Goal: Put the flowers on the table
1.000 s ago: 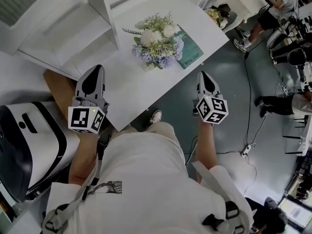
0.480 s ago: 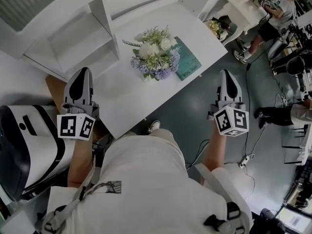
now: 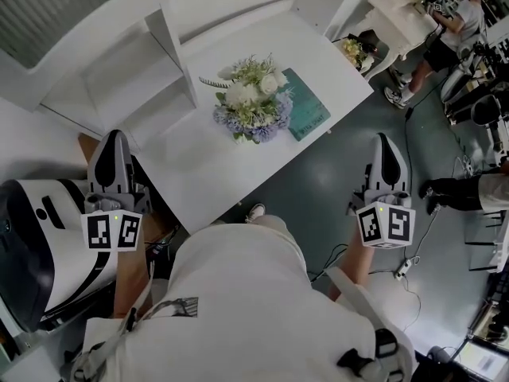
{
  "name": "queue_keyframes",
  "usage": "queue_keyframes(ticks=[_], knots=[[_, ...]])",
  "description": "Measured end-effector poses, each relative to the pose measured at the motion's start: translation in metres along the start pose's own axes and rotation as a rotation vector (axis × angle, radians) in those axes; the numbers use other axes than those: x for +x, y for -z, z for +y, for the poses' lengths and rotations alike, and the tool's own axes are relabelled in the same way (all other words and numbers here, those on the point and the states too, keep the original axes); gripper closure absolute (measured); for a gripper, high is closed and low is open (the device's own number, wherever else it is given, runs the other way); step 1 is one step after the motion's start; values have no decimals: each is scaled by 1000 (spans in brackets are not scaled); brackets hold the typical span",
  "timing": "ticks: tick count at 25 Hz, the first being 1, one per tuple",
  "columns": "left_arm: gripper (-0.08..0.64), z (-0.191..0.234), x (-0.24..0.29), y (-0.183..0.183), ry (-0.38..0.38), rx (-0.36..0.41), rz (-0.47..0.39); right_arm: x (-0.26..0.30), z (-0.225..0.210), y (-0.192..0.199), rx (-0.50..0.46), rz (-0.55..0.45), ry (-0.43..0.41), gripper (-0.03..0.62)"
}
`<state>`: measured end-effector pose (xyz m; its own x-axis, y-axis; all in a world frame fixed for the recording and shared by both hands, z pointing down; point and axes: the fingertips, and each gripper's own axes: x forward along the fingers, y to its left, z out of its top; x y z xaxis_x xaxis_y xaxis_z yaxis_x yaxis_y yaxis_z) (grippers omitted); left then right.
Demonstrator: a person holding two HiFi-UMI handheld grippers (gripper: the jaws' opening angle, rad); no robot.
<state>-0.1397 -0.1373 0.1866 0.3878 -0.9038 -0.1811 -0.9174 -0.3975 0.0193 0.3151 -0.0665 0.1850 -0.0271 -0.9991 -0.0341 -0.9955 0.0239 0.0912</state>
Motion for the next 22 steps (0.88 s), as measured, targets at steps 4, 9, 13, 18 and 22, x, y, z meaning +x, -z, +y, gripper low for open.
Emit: queue_keyframes(ticks=[4,9,13,18,22], knots=[[545,2,-3,8,-5,-7,18,3,4,0,-6,7,-3,582],[545,-3,2,19,10,-19,38,16,15,2,-6,12,-8,583],[545,-3,4,22,12,-30,33,23,24,6,-12,23,-23,583],[545,4,-2,22,-6,-31,31,27,31,8,-10,19,-42,583],[545,6,-7,23,-14,-29,32,28,36,10,-8,21,-52,583]])
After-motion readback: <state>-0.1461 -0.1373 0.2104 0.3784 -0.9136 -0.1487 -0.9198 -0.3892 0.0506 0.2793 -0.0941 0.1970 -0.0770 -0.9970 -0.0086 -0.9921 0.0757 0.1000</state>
